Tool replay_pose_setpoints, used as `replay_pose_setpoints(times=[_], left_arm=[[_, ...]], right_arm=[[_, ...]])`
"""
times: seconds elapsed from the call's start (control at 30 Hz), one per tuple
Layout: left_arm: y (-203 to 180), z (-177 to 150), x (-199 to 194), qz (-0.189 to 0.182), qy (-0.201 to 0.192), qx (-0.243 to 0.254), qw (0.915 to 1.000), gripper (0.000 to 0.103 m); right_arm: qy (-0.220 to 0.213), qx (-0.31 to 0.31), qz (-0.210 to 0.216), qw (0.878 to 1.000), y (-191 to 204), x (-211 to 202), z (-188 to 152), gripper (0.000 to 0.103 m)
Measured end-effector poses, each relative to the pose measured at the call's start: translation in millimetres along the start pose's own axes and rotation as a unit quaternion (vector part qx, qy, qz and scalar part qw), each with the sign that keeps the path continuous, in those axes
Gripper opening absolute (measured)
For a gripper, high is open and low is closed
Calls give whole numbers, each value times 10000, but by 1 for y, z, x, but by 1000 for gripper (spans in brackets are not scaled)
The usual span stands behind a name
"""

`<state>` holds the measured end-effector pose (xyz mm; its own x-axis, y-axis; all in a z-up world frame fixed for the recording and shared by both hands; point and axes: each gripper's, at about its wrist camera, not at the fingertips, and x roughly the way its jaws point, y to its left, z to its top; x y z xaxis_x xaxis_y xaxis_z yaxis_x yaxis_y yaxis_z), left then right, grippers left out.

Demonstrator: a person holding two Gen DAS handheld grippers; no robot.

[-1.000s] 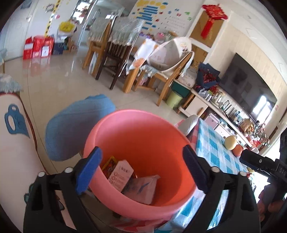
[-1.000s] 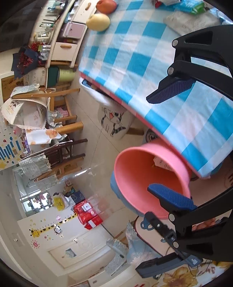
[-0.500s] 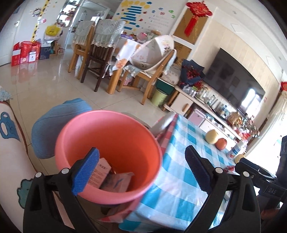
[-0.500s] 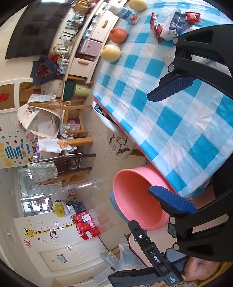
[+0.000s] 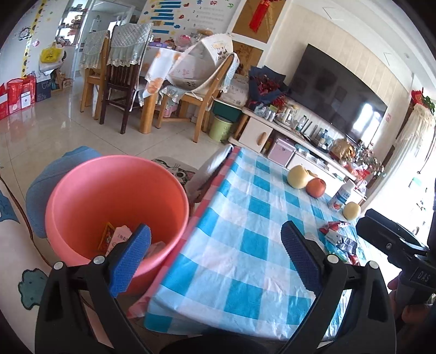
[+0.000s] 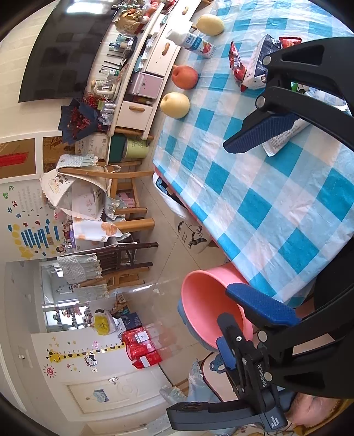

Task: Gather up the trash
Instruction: 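Move both open tools back over the table, then lower left gripper onto white MAGIC pouch and close on it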

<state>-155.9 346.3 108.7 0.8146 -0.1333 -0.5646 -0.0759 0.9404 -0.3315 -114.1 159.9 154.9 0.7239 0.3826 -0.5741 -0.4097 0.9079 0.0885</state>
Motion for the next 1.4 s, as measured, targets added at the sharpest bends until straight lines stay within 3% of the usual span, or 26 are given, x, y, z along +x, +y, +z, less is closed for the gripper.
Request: replay_pose_setpoints(times=[1.1,1.4], left_arm=[[-124,-41,30,-570,635,885,9924,97],[-148,-53,43,-670,903,967,9889,97]], right_arm=[[-293,214,-421,9985,-71,-57,-6,97],[-351,472,-653,9961,-107,-71,-5,97]])
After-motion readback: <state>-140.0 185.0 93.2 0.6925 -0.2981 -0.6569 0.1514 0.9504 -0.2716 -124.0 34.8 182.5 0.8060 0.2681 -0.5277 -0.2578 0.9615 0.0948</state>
